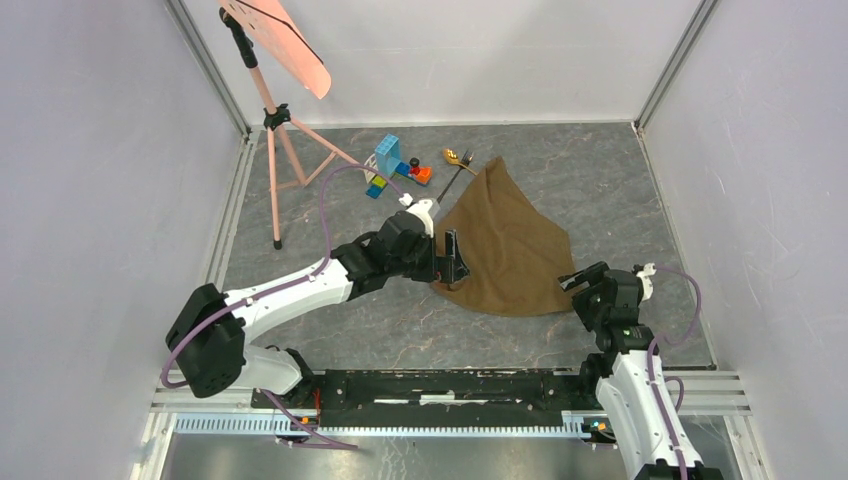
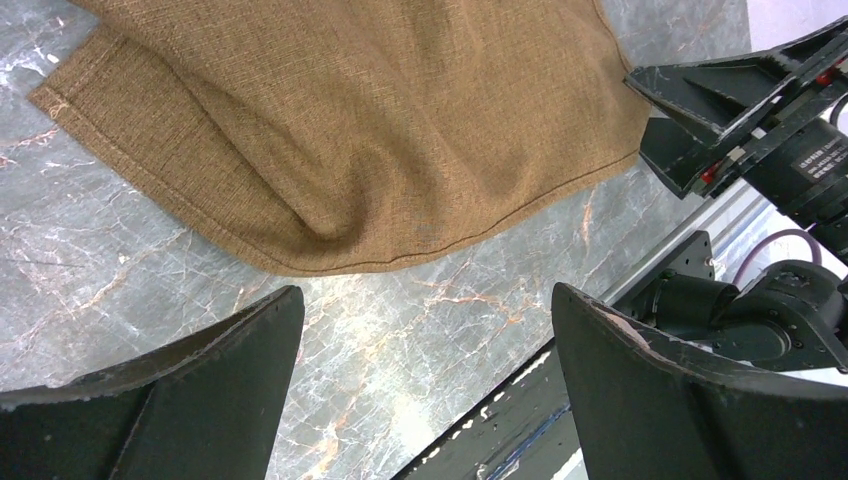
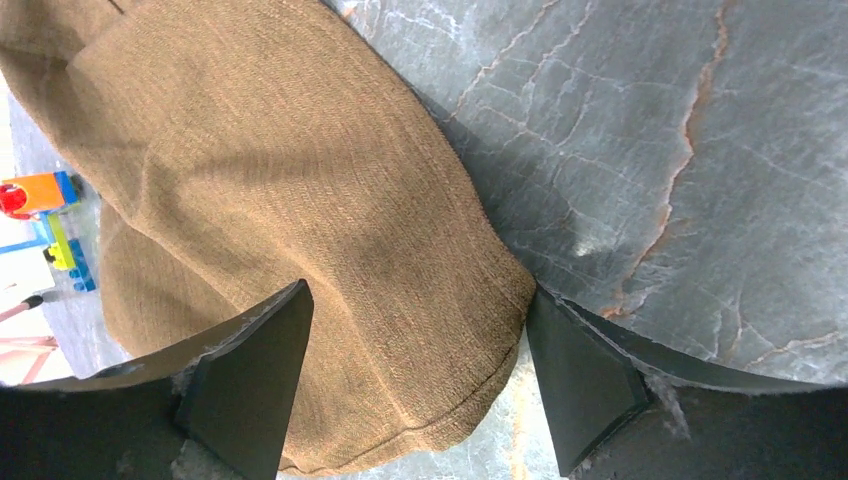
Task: Fold the napkin into a case and place the utensils inside
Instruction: Pick up the crumpled napkin from the center of the board.
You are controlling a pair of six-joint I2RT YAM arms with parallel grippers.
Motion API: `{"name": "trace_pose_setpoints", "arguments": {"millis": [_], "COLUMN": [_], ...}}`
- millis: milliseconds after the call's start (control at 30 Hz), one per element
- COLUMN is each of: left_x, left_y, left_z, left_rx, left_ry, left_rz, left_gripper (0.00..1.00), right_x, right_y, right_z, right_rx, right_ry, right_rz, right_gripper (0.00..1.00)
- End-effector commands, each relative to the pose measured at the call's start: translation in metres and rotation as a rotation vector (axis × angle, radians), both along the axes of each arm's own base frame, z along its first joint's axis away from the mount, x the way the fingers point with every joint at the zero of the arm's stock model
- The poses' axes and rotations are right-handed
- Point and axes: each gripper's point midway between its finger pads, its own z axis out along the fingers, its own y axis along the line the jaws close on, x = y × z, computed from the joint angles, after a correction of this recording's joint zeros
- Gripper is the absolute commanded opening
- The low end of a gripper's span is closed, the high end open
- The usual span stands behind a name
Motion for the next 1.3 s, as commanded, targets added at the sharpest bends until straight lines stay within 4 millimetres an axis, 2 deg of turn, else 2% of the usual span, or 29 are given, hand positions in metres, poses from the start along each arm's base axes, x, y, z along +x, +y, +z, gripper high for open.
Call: {"name": "trace_pose_setpoints", "arguments": {"millis": [0, 133, 200, 400, 667, 767, 967, 1067, 1133, 1267], "left_x": [0.003, 0.005, 0.006, 0.006, 0.008, 0.008, 0.009, 0.009, 0.009, 0.009], "left_y": [0.004, 0.005, 0.006, 0.006, 0.013, 0.014, 0.013, 0.013, 0.014, 0.015], "left_z": [0.009, 0.006, 0.004, 0.0, 0.003, 0.002, 0.0, 0.0, -0.001, -0.003], "left_rx": [-0.034, -0.033, -0.035, -0.053, -0.058, -0.062, -0.073, -0.075, -0.074, -0.074], "left_ry": [-0.01, -0.002, 0.003, 0.027, 0.021, 0.023, 0.034, 0.037, 0.04, 0.041], "left_rz": [0.038, 0.046, 0.053, 0.053, 0.063, 0.066, 0.063, 0.063, 0.061, 0.063], "left_gripper": [1.0, 1.0, 1.0, 1.0, 1.0, 1.0, 1.0, 1.0, 1.0, 1.0], "right_x": [0.007, 0.026, 0.029, 0.029, 0.039, 0.036, 0.015, 0.002, -0.008, -0.008], "right_y": [0.012, 0.032, 0.035, 0.045, 0.046, 0.044, 0.028, 0.019, 0.008, -0.003], "right_z": [0.005, 0.047, 0.06, 0.069, 0.098, 0.094, 0.05, 0.029, 0.017, 0.01], "right_rx": [0.024, 0.012, 0.005, 0.106, 0.144, 0.119, 0.032, -0.005, -0.044, -0.093], "right_ry": [-0.058, -0.198, -0.218, -0.254, -0.368, -0.325, -0.117, -0.021, 0.049, 0.061], "right_rz": [0.081, 0.254, 0.286, 0.263, 0.233, 0.241, 0.204, 0.176, 0.134, 0.095], "right_gripper": [0.84, 0.84, 0.86, 0.92, 0.95, 0.94, 0.93, 0.84, 0.84, 0.82]}}
